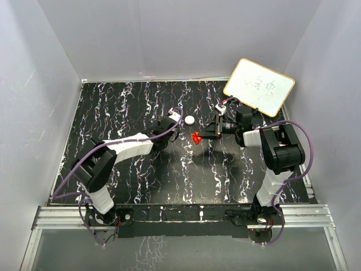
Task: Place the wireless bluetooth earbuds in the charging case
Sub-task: Adjust the earbud at the center of the board.
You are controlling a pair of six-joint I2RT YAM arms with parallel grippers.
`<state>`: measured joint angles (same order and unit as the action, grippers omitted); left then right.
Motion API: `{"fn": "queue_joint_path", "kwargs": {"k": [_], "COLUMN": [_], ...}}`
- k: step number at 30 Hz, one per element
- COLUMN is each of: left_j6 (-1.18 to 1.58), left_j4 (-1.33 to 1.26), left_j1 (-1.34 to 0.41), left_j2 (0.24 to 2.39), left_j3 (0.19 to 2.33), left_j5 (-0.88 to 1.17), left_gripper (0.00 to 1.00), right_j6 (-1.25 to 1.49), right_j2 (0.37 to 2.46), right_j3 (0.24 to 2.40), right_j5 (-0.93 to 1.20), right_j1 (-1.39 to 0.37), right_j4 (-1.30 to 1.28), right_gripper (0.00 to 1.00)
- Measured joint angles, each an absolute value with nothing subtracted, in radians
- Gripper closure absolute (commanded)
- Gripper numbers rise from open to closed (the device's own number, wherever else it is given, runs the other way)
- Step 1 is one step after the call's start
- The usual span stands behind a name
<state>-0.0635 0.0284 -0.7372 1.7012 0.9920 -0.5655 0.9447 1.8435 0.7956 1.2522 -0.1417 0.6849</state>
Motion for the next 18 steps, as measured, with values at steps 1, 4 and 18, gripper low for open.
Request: {"fn": "queue_joint_path", "kwargs": {"k": [1,4,18], "left_j6": [-0.068,-0.079,-0.097], "left_j4": [0.045,0.109,0.308], "left_j1": [-0.737,-0.737,-0.741], "left_j2": [1.713,1.758,1.824], "left_j3": [1.004,1.048,1.159], "left_j5": [-0.566,-0.566,-0.564], "left_gripper": [1.00,1.00,0.98], "right_j6": [0.945,0.945,0.945], "right_j2": [1.841,1.835,1.829], "right_j3": [0.795,0.795,0.789], "right_j5": [1.253,1.252,1.252], "right_j1": [-0.141,-0.141,-0.134], "right_j4": [0.685,0.685,0.685], "right_gripper": [1.00,1.00,1.00]}}
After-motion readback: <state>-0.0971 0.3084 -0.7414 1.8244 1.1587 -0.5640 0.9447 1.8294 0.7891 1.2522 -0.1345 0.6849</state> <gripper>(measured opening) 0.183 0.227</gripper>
